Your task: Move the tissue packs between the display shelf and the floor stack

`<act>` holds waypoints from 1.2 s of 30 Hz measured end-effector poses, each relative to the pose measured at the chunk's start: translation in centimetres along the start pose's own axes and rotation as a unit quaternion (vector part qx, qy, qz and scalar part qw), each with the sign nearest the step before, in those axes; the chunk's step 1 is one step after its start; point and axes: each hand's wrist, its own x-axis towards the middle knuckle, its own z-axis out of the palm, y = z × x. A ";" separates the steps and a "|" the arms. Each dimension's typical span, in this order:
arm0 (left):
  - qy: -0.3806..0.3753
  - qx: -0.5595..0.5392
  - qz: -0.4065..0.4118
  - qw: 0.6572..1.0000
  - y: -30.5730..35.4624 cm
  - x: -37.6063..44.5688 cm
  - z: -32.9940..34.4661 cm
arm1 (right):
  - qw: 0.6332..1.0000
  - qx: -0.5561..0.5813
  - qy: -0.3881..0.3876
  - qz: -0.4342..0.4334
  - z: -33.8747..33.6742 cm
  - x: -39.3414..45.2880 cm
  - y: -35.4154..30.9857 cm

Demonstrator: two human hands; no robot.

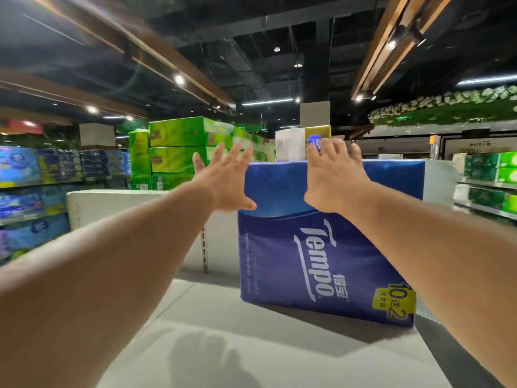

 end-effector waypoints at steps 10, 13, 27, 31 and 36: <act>-0.080 0.115 -0.232 0.963 -17.7 -18.4 -6.7 | 0.981 0.140 -0.101 -0.085 -4.9 -5.4 -20.6; -0.085 0.129 -0.286 0.946 -23.1 -26.3 -10.7 | 0.972 0.164 -0.112 -0.125 -8.7 -8.7 -28.5; -0.172 0.257 -0.506 0.805 -43.6 -69.6 -27.9 | 0.856 0.322 -0.155 -0.375 -28.8 -33.8 -68.4; -0.171 0.274 -0.567 0.758 -47.3 -79.0 -31.0 | 0.818 0.329 -0.172 -0.439 -32.1 -40.5 -77.0; -0.192 0.266 -0.618 0.715 -51.2 -88.1 -31.6 | 0.775 0.343 -0.188 -0.496 -34.2 -47.0 -86.6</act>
